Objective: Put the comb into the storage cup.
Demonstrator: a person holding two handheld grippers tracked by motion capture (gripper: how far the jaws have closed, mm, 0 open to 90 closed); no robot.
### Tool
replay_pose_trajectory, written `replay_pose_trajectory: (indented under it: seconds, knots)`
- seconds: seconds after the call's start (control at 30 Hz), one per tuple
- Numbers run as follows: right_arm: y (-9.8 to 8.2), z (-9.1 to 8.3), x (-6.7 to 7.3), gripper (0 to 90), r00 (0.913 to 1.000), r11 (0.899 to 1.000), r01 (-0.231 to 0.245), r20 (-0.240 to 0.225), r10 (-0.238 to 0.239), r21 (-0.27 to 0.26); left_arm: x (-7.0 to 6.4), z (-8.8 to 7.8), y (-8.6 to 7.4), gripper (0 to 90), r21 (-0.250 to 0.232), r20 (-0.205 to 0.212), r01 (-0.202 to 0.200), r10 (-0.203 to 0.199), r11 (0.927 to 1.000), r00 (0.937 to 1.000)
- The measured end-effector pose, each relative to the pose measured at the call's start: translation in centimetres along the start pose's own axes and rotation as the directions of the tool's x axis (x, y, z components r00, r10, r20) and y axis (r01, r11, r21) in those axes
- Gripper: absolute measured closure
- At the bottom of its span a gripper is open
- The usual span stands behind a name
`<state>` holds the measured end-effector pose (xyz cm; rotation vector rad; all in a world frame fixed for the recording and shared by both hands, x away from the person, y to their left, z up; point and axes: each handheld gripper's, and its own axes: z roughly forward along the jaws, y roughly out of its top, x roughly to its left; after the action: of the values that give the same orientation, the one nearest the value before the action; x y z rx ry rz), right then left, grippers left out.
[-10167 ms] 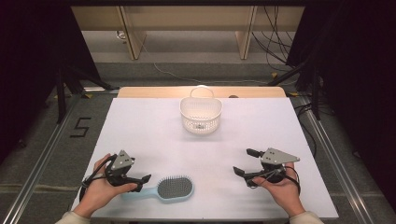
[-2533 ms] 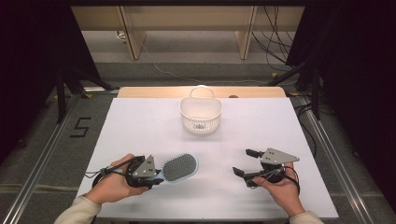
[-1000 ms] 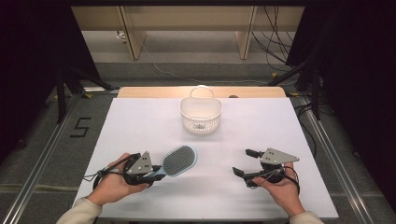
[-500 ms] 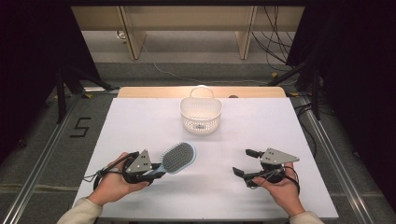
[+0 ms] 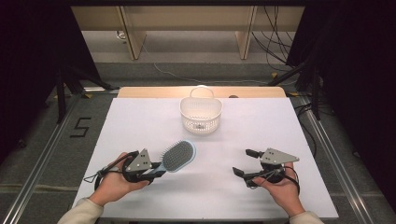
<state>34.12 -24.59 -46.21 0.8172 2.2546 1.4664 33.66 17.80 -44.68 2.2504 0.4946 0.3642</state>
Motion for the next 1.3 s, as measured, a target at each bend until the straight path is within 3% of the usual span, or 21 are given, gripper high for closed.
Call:
replay_pose_trajectory:
  seconds: [0.23,0.83,1.3]
  knots:
    - [0.00,0.00,-0.01,15.8,1.0000,1.000,0.000,0.000,0.000,0.000,0.13,-0.16,0.06,69.5,-0.025,-0.007,0.019,-0.019,0.9995,0.9998]
    - [0.00,0.01,0.02,15.8,1.0000,1.000,0.000,-0.001,0.000,0.000,0.47,-0.46,0.12,69.6,-0.066,-0.030,0.003,-0.005,0.9978,0.9995]
    - [-0.01,0.04,0.01,15.8,1.0000,1.000,0.001,-0.001,-0.001,0.000,0.74,-0.58,0.21,69.6,-0.107,-0.040,0.038,-0.043,0.9935,0.9983]
